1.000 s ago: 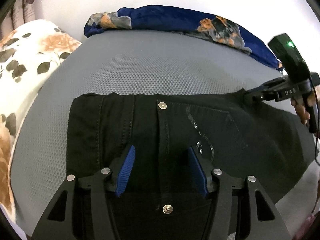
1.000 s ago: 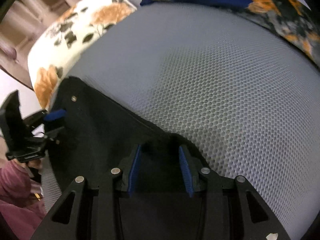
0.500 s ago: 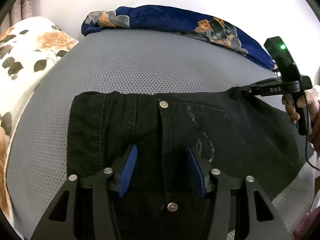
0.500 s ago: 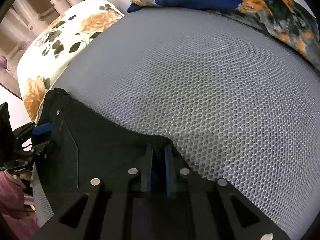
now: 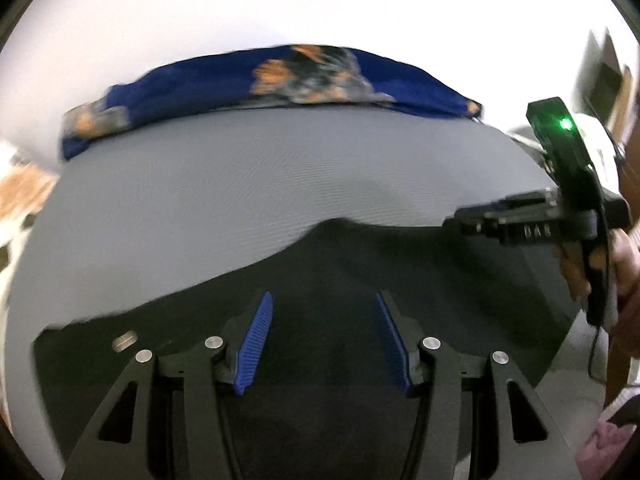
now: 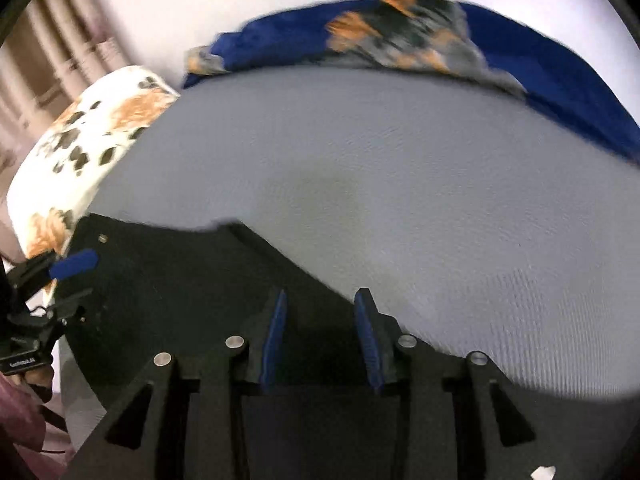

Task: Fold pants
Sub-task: 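Release the trousers and grasp a leg corner with the right tool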

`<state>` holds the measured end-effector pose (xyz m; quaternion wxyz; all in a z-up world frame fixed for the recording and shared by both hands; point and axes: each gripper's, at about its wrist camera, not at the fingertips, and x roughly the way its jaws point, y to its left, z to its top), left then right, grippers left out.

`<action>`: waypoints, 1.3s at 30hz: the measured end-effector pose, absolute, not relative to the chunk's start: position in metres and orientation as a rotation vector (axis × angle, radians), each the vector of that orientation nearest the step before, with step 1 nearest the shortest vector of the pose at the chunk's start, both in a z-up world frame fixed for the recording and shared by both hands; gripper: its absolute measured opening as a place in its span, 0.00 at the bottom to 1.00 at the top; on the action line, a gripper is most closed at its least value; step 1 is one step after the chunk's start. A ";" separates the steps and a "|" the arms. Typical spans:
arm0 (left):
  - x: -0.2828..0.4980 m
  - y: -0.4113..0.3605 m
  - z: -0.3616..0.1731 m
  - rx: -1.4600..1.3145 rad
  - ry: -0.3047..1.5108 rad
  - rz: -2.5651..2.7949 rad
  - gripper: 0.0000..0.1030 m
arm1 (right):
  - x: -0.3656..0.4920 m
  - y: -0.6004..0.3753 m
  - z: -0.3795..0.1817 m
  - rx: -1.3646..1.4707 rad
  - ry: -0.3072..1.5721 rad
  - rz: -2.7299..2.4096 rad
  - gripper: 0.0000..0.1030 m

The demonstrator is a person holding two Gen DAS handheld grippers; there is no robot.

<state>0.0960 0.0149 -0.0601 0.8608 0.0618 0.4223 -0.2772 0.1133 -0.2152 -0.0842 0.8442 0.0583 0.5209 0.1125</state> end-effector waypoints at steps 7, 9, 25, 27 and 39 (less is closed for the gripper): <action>0.111 -0.037 -0.101 0.220 0.999 -0.597 0.52 | 0.069 -0.282 -0.099 0.172 1.101 0.080 0.32; 0.109 -0.032 -0.109 0.228 1.006 -0.581 0.52 | 0.054 -0.313 -0.102 0.193 1.094 0.018 0.32; 0.076 -0.065 -0.090 0.135 1.021 -0.616 0.52 | -0.047 -0.512 -0.087 0.573 1.018 -0.073 0.33; 0.070 -0.083 -0.089 0.139 1.032 -0.656 0.52 | -0.058 -0.536 -0.091 0.625 1.012 -0.090 0.33; 0.036 -0.171 -0.089 0.265 1.063 -0.809 0.53 | -0.101 -0.600 -0.125 0.800 1.057 -0.049 0.33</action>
